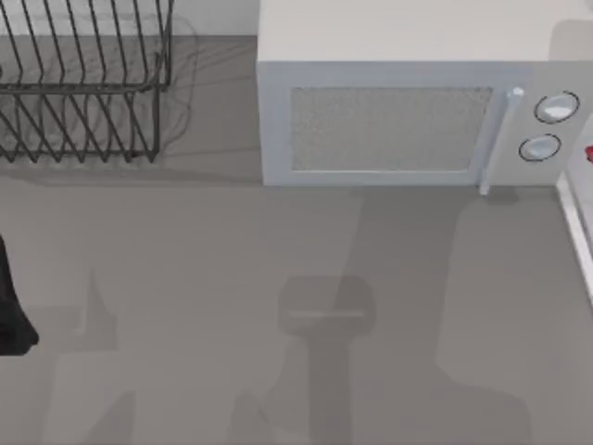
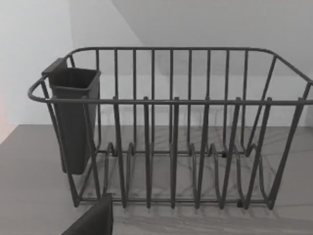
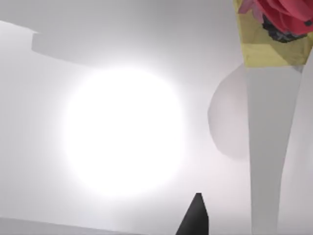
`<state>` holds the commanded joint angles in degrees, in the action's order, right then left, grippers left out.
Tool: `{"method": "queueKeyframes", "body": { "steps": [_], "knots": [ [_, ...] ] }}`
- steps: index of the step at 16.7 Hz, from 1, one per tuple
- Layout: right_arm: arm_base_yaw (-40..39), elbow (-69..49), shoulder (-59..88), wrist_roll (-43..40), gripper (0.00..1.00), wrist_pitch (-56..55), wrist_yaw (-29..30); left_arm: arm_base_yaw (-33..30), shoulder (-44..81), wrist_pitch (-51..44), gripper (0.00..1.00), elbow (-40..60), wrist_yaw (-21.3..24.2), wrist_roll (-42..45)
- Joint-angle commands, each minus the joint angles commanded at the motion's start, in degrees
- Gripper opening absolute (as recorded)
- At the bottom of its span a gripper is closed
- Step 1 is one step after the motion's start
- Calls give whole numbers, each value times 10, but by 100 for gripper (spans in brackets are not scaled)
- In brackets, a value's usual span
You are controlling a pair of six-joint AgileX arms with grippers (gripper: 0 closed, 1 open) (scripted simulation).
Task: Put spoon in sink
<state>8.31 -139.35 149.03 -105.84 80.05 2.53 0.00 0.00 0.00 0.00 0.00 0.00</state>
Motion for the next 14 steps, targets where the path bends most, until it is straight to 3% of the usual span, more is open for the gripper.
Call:
{"method": "queueKeyframes", "body": {
  "steps": [8,14],
  "knots": [
    [0,0,0,0,98,0,0,0,0,0,100,0,0,0],
    [0,0,0,0,100,0,0,0,0,0,100,0,0,0]
  ]
}}
